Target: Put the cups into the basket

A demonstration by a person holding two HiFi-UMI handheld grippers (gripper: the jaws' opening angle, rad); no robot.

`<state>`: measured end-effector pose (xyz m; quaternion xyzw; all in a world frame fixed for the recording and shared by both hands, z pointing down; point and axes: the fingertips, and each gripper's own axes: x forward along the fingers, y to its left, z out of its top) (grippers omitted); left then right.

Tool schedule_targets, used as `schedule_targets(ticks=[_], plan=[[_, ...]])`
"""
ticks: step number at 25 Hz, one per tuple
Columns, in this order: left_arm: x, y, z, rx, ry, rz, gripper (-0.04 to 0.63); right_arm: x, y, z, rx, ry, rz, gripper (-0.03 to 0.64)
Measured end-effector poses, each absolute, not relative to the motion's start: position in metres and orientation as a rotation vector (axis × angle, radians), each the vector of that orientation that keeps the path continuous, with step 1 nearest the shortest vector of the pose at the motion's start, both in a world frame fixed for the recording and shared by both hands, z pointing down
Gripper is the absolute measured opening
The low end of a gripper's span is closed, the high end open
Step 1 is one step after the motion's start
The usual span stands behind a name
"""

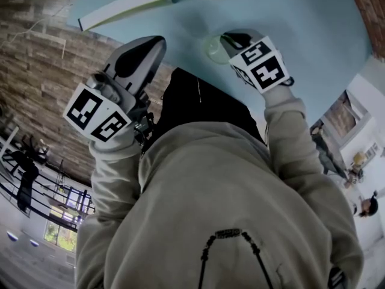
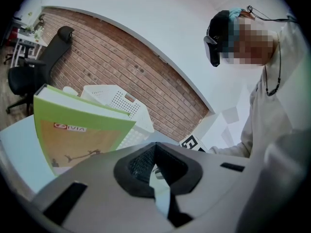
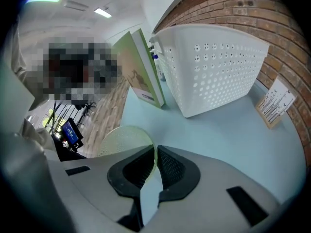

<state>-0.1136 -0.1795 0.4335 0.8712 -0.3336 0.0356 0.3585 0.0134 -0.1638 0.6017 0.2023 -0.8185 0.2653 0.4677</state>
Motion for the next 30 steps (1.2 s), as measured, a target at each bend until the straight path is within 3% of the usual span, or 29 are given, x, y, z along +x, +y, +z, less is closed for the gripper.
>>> schedule_targets(ticks=[18, 30], plan=[[-0.083, -0.190, 0.316, 2.487, -0.850, 0.070, -0.003, 0.022, -0.201, 0.452, 0.604, -2.168, 0.433, 0.032], [-0.089, -0.196, 0.281, 2.486, -0.839, -0.053, -0.003, 0.019, -0.202, 0.417, 0.628, -2.210, 0.406, 0.032]])
